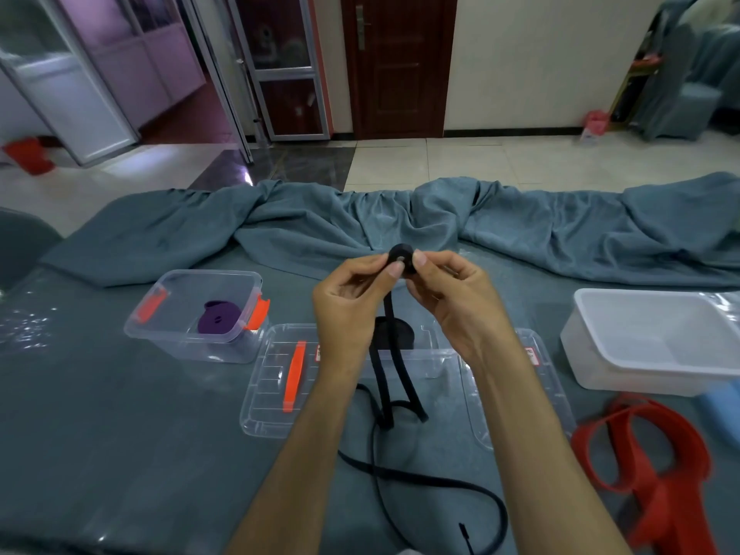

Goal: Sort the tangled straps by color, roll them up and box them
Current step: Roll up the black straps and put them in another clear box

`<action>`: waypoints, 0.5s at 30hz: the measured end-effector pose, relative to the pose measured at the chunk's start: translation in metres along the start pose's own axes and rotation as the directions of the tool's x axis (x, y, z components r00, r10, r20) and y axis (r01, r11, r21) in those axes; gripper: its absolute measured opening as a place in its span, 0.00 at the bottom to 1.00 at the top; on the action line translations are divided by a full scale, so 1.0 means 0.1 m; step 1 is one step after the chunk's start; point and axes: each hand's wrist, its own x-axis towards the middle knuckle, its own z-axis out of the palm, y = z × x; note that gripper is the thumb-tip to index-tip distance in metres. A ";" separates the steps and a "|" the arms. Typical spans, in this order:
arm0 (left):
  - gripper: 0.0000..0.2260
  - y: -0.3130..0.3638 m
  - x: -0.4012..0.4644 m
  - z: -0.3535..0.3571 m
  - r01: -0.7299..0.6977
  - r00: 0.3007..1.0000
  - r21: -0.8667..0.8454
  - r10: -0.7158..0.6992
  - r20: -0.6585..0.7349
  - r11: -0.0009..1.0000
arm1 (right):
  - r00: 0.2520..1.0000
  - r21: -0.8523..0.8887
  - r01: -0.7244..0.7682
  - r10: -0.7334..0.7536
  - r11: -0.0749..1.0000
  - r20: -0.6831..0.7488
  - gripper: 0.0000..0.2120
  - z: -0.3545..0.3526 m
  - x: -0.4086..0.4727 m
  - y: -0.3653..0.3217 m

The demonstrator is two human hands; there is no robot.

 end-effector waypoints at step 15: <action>0.05 0.08 -0.03 0.06 -0.050 0.999 0.019 0.051 -0.018 0.999 | 0.963 -0.173 0.255 -0.233 0.951 0.135 0.07 -0.10 0.03 0.00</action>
